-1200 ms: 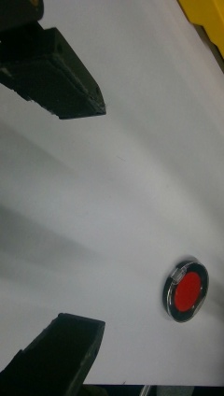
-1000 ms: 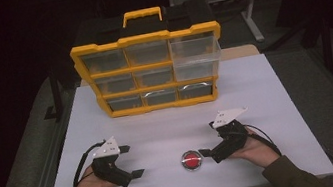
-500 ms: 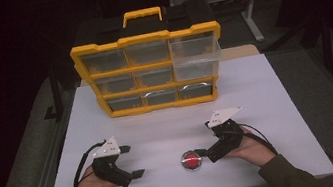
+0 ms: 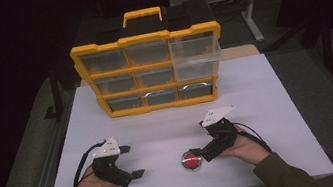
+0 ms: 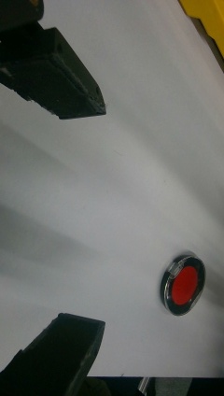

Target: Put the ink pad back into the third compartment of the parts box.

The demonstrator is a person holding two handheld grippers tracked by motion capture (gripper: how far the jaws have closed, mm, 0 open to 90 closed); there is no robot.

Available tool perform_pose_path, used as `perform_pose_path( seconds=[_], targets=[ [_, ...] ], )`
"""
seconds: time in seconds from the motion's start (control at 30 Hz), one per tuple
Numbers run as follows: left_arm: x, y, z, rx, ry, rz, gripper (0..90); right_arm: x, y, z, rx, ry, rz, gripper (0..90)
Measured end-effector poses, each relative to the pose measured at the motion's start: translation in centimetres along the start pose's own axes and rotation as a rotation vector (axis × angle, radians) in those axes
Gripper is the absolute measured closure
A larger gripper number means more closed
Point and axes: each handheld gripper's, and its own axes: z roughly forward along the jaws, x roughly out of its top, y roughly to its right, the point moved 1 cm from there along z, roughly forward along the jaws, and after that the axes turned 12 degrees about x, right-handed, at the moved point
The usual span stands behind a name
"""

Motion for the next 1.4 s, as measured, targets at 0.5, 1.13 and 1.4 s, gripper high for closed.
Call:
perform_pose_path(
  seconds=[0.5,1.13,1.4],
  targets=[
    [0.0,0.1,-0.1,-0.003,0.004,0.000,0.0,1.0,0.0,1.0,0.019,-0.004,-0.017,0.0],
    [0.0,0.1,-0.1,-0.004,0.009,-0.002,0.0,2.2,-0.4,2.8,0.052,-0.024,-0.039,0.0],
    [0.0,0.1,-0.1,-0.005,0.010,-0.001,0.0,2.1,-0.6,3.2,0.065,-0.055,-0.050,0.0]
  ],
)
